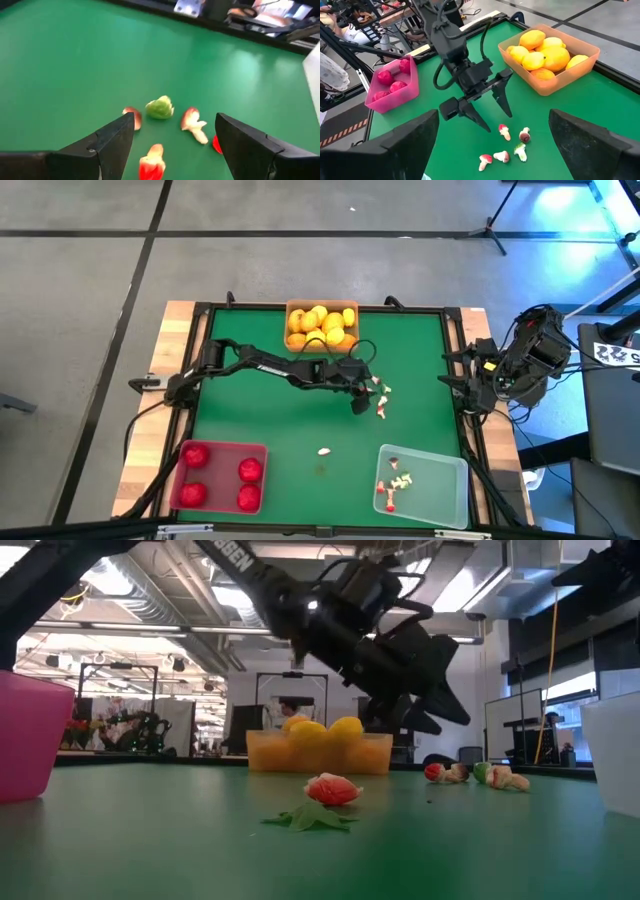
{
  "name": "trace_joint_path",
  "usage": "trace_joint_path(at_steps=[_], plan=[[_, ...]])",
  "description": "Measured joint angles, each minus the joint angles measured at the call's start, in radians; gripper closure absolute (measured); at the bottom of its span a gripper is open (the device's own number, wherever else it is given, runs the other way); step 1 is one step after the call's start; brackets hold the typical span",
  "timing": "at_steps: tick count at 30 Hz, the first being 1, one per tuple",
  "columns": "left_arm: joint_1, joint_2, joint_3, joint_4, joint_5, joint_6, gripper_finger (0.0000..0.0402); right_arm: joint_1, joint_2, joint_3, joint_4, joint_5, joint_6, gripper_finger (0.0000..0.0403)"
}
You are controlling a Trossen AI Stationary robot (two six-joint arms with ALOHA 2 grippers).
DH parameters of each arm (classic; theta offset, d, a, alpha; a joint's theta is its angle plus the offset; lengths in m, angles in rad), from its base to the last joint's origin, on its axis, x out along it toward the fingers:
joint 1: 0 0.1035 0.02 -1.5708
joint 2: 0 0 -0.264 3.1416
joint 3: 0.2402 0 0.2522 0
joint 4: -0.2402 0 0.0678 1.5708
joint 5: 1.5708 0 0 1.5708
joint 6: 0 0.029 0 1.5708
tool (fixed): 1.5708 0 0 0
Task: Sort produce into baskets
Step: Put the red mushroom into the transparent bin
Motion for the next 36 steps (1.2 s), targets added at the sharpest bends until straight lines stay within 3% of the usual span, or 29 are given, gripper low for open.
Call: trace_joint_path(at_steps=[6, 12, 21, 36], plan=[[-0.001, 0.023, -0.108, 0.228, -0.021, 0.023, 0.0128, 0.000, 0.000, 0.000, 0.002, 0.000, 0.000, 0.0029], [-0.011, 0.135, -0.105, 0.402, -0.026, 0.010, 0.0128, 0.000, 0.000, 0.000, 0.003, 0.000, 0.000, 0.0029], [-0.015, 0.190, -0.099, 0.386, -0.047, -0.024, 0.0131, 0.000, 0.000, 0.000, 0.003, -0.019, -0.002, 0.0029], [-0.017, 0.195, -0.095, 0.356, -0.102, -0.091, 0.0266, 0.000, 0.000, 0.000, -0.005, -0.019, -0.004, 0.0029]])
